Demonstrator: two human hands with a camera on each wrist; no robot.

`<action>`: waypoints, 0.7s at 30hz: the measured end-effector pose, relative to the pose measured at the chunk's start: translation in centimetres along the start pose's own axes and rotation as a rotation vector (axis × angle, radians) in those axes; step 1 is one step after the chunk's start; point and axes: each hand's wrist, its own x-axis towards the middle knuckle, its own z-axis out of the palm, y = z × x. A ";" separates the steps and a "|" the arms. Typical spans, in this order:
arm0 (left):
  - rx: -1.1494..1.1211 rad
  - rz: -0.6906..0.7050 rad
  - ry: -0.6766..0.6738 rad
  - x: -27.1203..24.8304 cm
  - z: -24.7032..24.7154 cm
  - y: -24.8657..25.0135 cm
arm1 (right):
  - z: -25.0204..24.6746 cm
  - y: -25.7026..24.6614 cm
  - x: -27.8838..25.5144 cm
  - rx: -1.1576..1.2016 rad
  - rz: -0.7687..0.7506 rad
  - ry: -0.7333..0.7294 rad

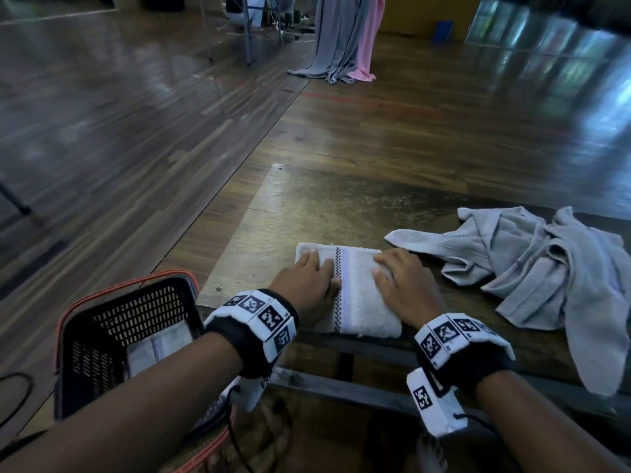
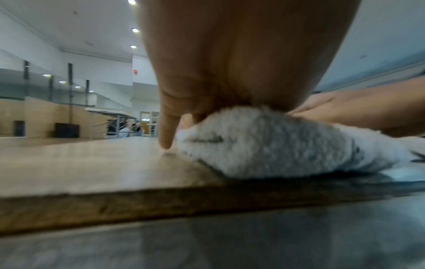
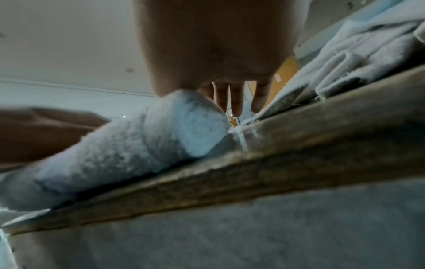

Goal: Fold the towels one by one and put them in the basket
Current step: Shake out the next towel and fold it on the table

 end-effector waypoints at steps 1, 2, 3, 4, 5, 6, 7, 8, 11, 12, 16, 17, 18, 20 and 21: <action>0.002 -0.009 0.001 0.4 0.3 -0.6 | 0.1 0.1 0.0 0.005 0.029 -0.018; -0.001 -0.020 0.012 0.7 0.8 -1.1 | 0.3 0.2 0.1 0.002 0.061 -0.040; -0.010 -0.026 0.032 0.8 1.2 -1.7 | 0.3 0.4 0.1 -0.003 0.095 -0.054; -0.015 -0.023 0.061 0.9 1.6 -2.1 | 0.2 0.5 0.2 -0.006 0.126 -0.042; -0.010 -0.017 0.096 0.9 2.0 -2.4 | 0.1 0.7 0.3 -0.006 0.149 -0.004; -0.005 -0.020 0.130 0.8 2.2 -2.6 | -0.1 0.8 0.4 -0.006 0.165 0.041; -0.013 -0.043 0.166 0.7 2.3 -2.8 | -0.3 0.9 0.6 -0.004 0.183 0.072; -0.035 -0.088 0.211 0.5 2.3 -2.8 | -0.5 0.8 0.6 -0.001 0.211 0.070; -0.074 -0.264 0.363 0.1 1.8 -2.8 | -0.7 0.0 0.6 -0.024 0.328 -0.105; -0.101 -0.299 0.360 0.0 1.5 -2.9 | -0.7 -0.3 0.5 -0.030 0.348 -0.150; -0.358 -0.353 0.206 0.0 0.6 -3.1 | -1.1 -1.2 0.8 0.141 0.449 -0.229; -0.406 -0.355 0.186 0.1 0.4 -3.0 | -1.1 -1.2 0.9 0.195 0.464 -0.234; -0.464 -0.354 0.174 0.2 0.2 -2.9 | -1.2 -1.3 0.8 0.237 0.468 -0.237; -0.634 -0.362 0.165 0.1 -0.3 -2.5 | -1.4 -1.6 0.5 0.326 0.463 -0.229; -0.731 -0.371 0.163 -0.2 -0.4 -2.3 | -1.5 -1.8 0.2 0.379 0.453 -0.214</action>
